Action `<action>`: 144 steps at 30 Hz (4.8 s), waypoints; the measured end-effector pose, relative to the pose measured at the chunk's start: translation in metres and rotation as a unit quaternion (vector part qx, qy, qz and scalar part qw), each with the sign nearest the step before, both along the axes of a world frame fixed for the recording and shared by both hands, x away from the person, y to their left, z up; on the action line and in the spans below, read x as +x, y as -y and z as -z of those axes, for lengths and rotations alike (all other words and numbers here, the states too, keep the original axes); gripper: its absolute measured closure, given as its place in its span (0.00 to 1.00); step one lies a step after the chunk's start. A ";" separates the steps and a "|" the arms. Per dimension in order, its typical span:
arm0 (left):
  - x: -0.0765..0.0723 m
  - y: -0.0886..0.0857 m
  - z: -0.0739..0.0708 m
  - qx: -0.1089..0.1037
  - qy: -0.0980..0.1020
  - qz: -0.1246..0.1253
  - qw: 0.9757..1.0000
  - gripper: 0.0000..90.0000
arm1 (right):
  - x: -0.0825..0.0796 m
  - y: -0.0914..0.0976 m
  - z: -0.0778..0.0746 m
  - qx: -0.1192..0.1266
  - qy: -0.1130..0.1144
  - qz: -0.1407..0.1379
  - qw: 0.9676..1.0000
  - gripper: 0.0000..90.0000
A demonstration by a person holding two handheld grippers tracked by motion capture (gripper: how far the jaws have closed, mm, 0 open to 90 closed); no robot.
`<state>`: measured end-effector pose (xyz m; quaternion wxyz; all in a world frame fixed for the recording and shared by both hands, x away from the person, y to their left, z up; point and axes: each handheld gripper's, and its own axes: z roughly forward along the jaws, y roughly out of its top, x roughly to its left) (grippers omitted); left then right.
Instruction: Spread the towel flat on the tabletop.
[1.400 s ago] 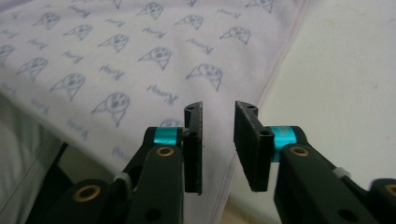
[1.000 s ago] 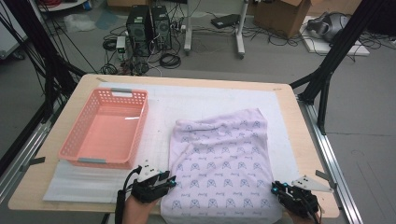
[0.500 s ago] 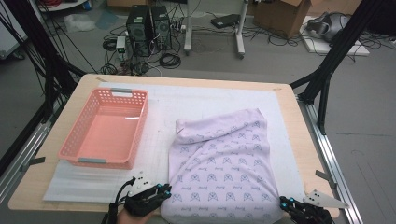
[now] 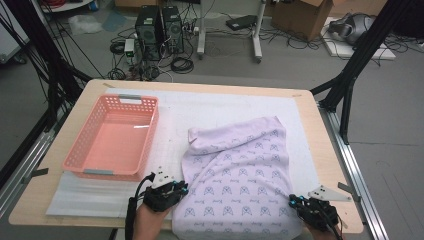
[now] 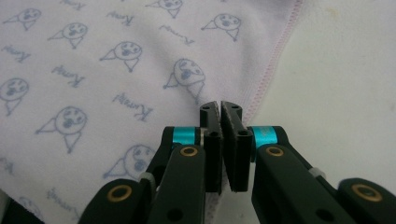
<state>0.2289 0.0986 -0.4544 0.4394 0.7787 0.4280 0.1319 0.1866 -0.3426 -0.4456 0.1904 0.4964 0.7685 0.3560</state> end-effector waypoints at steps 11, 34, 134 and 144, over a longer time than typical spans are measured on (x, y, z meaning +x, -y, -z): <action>-0.042 -0.021 -0.009 -0.038 0.012 0.020 0.999 0.96 | -0.047 0.015 -0.010 0.031 -0.005 -0.023 0.999 0.99; -0.026 -0.006 -0.002 -0.002 0.006 0.009 1.000 0.95 | -0.023 0.007 -0.002 0.011 0.001 -0.002 1.000 0.99; 0.171 0.018 -0.011 0.021 0.041 -0.144 0.989 0.96 | 0.209 0.002 -0.008 -0.070 0.067 0.056 0.994 0.97; 0.162 0.010 -0.008 -0.045 0.046 -0.095 0.993 0.49 | 0.198 0.022 -0.016 -0.015 0.043 0.083 0.995 0.64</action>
